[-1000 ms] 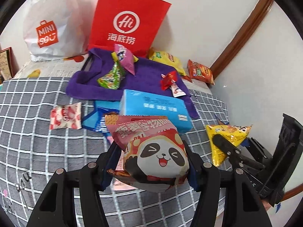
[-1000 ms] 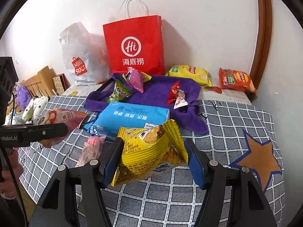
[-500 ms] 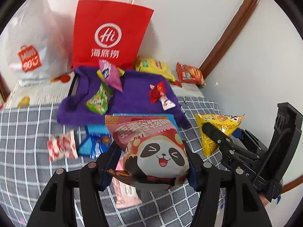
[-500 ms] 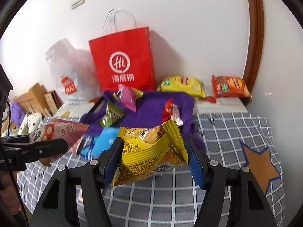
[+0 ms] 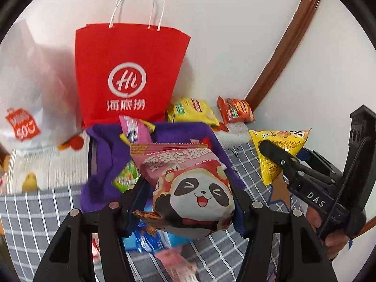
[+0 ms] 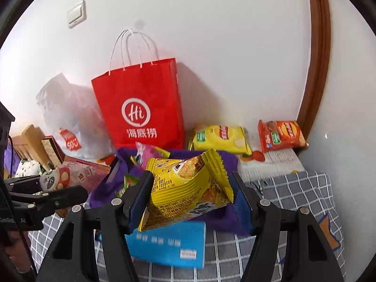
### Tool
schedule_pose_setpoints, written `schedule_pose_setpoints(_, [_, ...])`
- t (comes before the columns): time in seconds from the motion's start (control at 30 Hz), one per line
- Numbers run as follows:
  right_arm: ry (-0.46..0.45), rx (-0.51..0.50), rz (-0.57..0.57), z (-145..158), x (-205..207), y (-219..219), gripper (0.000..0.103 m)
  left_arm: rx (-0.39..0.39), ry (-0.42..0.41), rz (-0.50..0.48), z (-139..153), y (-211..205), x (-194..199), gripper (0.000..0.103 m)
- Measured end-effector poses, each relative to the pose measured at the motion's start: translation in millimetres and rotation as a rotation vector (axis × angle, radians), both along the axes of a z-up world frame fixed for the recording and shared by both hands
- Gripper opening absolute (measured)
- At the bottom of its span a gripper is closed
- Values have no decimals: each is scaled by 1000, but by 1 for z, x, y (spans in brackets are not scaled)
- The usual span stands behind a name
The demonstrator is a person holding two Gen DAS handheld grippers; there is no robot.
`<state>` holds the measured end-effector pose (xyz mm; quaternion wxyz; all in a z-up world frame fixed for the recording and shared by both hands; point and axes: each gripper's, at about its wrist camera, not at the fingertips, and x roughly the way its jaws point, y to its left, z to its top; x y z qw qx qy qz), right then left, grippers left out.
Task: Organize snacks
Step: 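Carry the yellow bag and the panda bag over the purple towel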
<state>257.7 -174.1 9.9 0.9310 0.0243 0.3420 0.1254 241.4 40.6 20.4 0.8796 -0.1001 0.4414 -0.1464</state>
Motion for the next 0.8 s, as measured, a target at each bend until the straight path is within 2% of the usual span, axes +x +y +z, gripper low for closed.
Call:
schedule_pose_setpoints(0.2, [5, 16, -10, 3, 31, 5, 65, 9, -22, -18, -1, 5, 29, 60])
schedule_pose_setpoints(0.47, [20, 44, 18, -13, 66, 12, 65, 34, -31, 24, -25, 24, 51, 60])
schedule_pose_setpoints(0.67, [63, 48, 36, -43, 83, 16, 65, 29, 19, 21, -45, 28, 66, 59])
schedule_pose_setpoints(0.8, [70, 56, 61, -49, 95, 22, 65, 25, 39, 17, -53, 30, 69, 60])
